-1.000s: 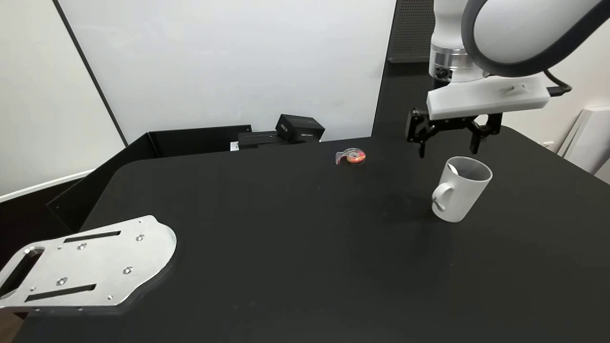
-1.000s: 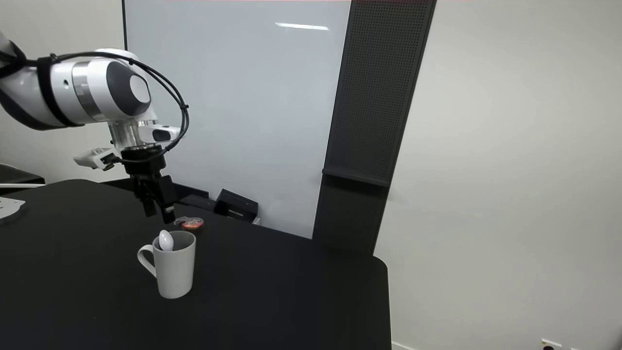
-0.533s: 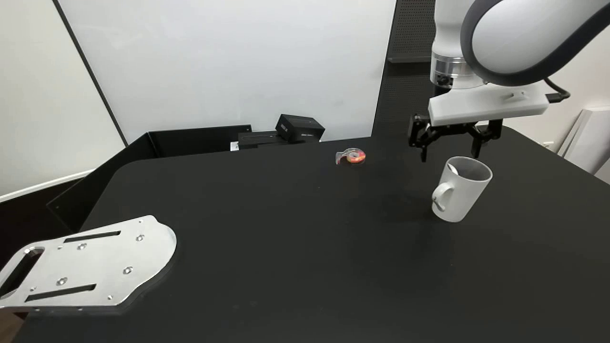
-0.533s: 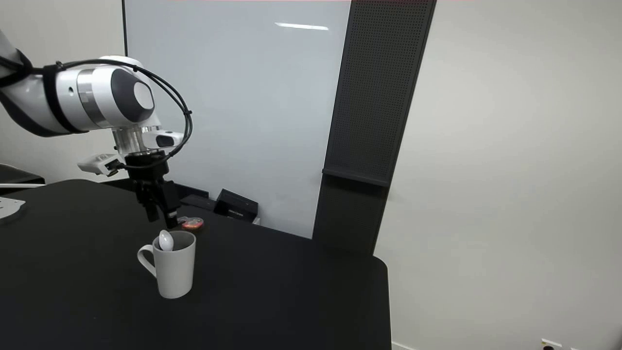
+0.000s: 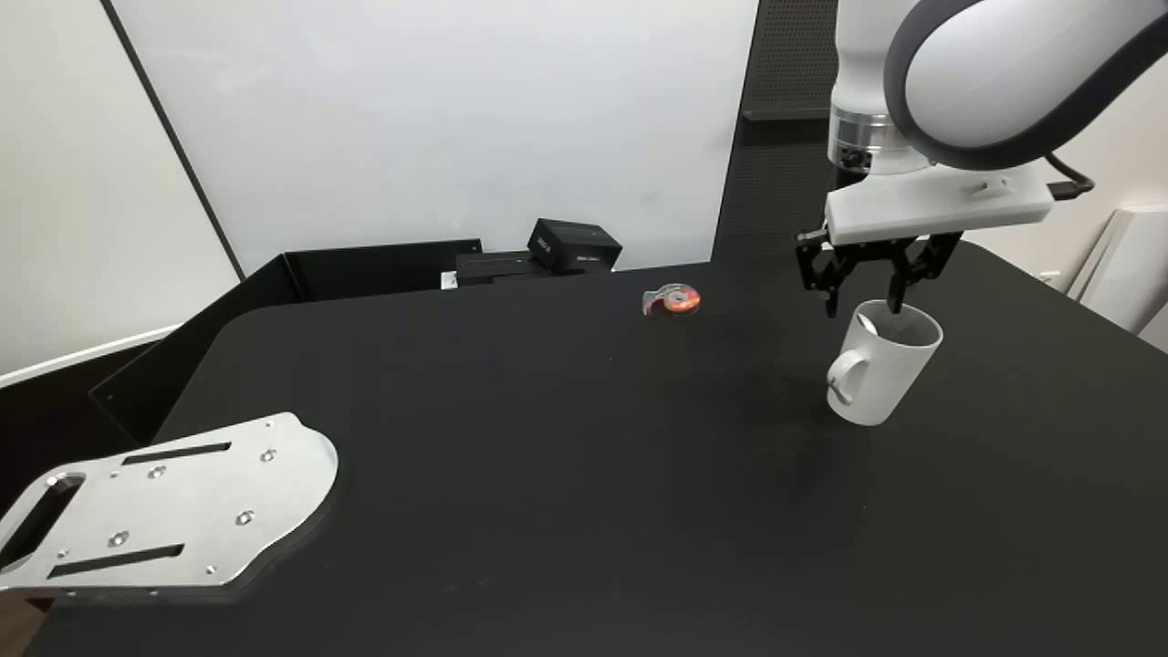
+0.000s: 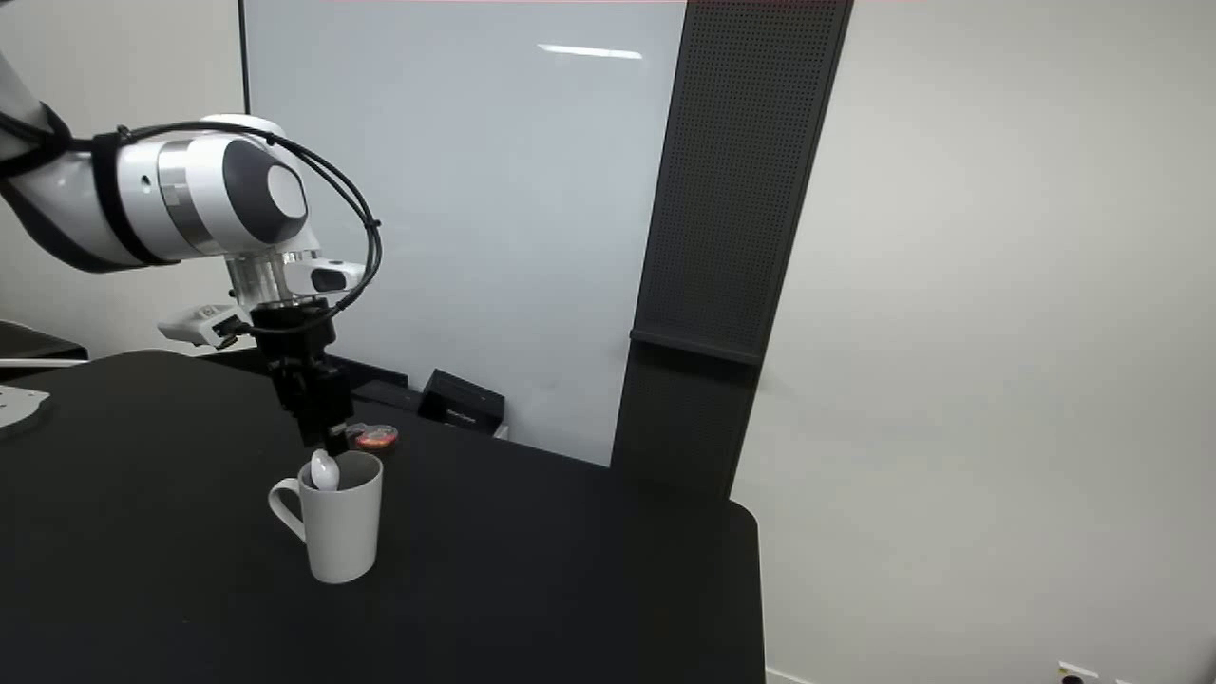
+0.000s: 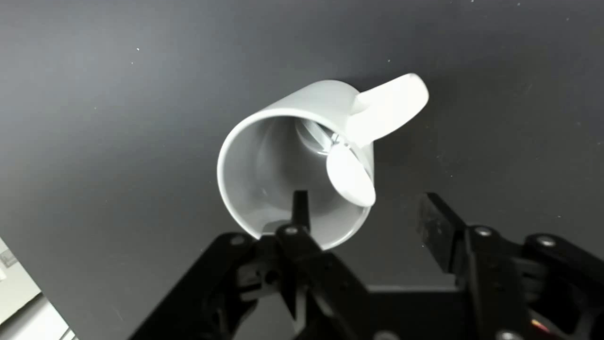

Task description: Remove the white spoon from the grey mug and place it on the table

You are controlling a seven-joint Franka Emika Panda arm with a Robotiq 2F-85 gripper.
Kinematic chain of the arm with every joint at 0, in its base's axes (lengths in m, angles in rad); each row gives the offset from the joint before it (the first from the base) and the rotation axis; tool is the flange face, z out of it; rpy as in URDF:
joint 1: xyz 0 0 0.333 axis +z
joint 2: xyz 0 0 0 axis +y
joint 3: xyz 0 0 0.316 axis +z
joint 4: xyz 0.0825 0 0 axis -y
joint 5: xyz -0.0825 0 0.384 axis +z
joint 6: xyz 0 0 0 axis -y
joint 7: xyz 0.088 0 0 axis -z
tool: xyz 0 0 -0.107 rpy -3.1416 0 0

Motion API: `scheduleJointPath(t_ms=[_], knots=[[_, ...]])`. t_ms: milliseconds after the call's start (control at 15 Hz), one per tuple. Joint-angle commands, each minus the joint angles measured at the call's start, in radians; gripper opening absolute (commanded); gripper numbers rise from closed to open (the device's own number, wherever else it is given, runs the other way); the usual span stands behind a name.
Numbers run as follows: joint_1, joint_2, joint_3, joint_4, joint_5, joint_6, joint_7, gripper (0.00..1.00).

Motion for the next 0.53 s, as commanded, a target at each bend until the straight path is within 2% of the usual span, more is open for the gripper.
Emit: scheduleJointPath(t_ms=[0, 333, 467], knots=[[0.019, 0.003, -0.02, 0.015, -0.003, 0.001, 0.002, 0.31], [0.021, 0.004, -0.026, 0.028, -0.002, -0.018, 0.014, 0.0], [0.024, 0.007, -0.031, 0.034, -0.003, -0.028, 0.017, 0.0]])
